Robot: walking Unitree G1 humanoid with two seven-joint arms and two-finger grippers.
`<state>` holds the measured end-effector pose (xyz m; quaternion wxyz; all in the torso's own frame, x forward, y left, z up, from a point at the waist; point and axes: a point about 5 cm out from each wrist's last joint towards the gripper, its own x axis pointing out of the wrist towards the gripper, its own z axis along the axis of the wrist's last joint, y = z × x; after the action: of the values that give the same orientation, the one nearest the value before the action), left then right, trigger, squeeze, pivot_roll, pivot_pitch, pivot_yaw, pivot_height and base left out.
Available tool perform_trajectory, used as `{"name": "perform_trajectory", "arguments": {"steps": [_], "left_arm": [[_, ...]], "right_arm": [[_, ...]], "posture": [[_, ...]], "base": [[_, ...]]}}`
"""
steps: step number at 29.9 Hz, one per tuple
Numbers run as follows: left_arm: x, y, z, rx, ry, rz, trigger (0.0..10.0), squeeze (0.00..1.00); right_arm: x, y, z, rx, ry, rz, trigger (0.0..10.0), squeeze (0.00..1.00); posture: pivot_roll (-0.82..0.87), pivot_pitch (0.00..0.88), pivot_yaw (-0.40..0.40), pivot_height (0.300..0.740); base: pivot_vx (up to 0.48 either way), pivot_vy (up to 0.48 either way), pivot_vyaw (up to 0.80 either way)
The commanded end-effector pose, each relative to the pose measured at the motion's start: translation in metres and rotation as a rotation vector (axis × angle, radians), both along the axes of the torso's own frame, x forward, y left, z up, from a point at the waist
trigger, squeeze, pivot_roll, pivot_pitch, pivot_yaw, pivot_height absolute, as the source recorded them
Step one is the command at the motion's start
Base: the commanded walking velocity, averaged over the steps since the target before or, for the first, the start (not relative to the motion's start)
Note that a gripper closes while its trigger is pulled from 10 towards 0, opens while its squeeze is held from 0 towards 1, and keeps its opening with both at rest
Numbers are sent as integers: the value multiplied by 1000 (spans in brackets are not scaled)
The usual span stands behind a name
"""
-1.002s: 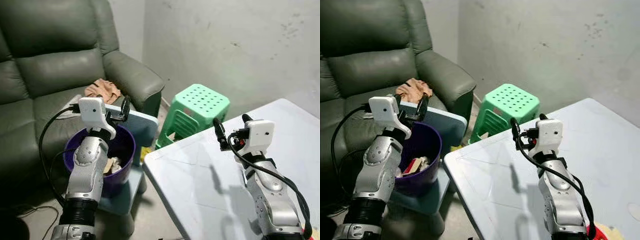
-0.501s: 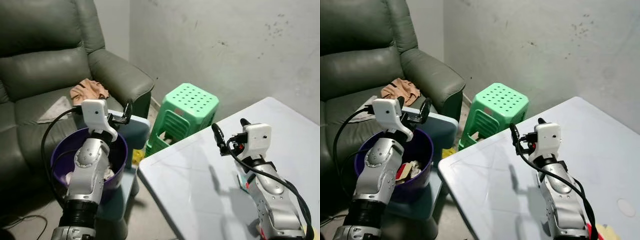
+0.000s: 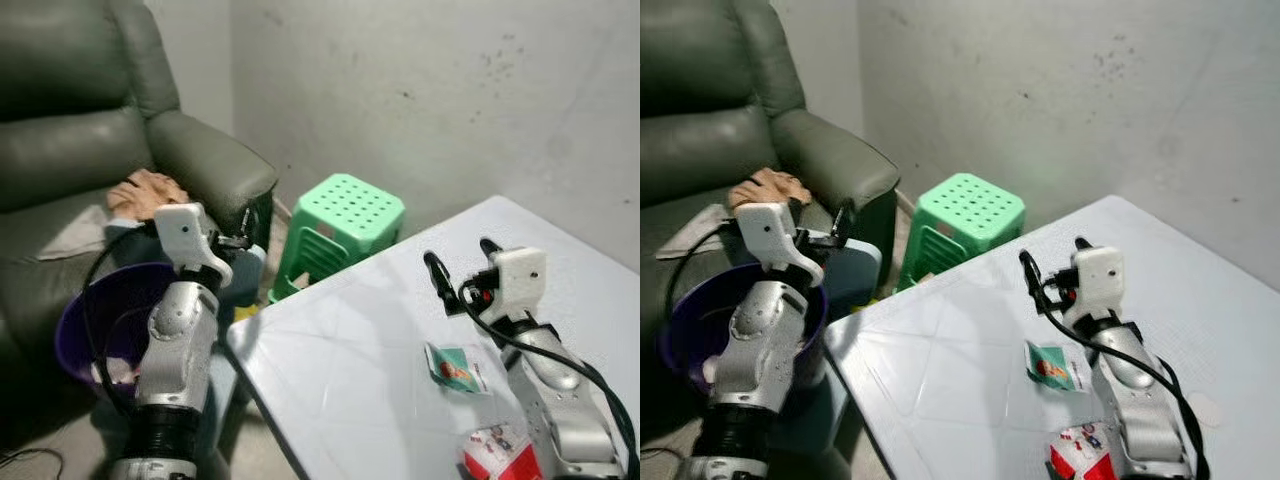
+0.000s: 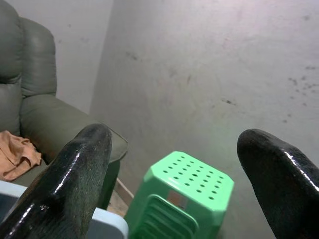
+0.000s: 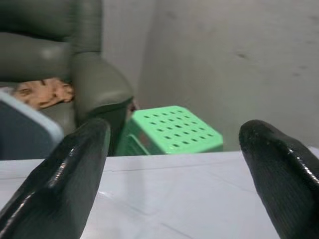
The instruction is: Picking trash to rubbish bin
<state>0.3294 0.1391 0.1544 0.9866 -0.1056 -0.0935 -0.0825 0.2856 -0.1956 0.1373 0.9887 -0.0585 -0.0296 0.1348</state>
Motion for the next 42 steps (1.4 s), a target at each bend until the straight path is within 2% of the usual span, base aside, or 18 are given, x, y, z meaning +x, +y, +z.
{"name": "perform_trajectory", "arguments": {"steps": [1,3,5,10,14,15,18,23,30,35,39,41,42], "left_arm": [[-2,-4,2,35,-8,-37,10000,0],[-3,-6,0,42,-4,-48,10000,0],[-8,-15,-5,77,6,-110,10000,0],[-13,-25,-9,93,14,-190,10000,0],[-28,-50,-20,140,41,-357,10000,0],[-28,-50,-20,140,41,-357,10000,0],[-41,-63,-27,157,60,-465,10000,0],[-46,-66,-28,169,65,-480,10000,0],[-43,-61,-24,150,67,-457,10000,0],[-43,-61,-23,154,66,-469,10000,0],[-46,-66,-22,155,65,-522,10000,0],[-53,-76,-22,170,61,-600,10000,0],[-53,-76,-22,170,61,-600,10000,0]], "right_arm": [[2,-7,4,-19,15,31,10000,0],[3,-9,4,-30,20,35,10000,0],[3,-16,4,-56,48,58,10000,0],[2,-22,2,-81,71,86,10000,0],[0,-35,0,-131,111,122,10000,0],[0,-35,0,-131,111,122,10000,0],[-5,-46,-5,-133,160,144,10000,0],[-7,-57,-9,-121,175,105,10000,0],[-14,-57,-14,-59,170,89,10000,0],[-19,-62,-18,-58,189,85,10000,0],[-26,-67,-19,-43,211,117,10000,0],[-35,-67,-19,-22,236,207,10000,0],[-35,-67,-19,-22,236,207,10000,0]], "posture": [[-92,0,-124,740],[-92,0,-124,740],[-94,4,-125,740],[-94,14,-130,740],[-104,37,-134,740],[-104,37,-134,740],[-114,58,-132,740],[-122,71,-129,740],[-129,89,-118,740],[-137,96,-109,740],[-144,100,-102,740],[-151,105,-96,740],[-151,105,-96,740]], "base": [[0,0,0],[0,0,0],[0,0,0],[0,0,0],[0,0,0],[0,0,0],[0,0,0],[0,0,0],[0,0,0],[0,0,0],[0,0,0],[0,0,0],[0,0,0]]}}
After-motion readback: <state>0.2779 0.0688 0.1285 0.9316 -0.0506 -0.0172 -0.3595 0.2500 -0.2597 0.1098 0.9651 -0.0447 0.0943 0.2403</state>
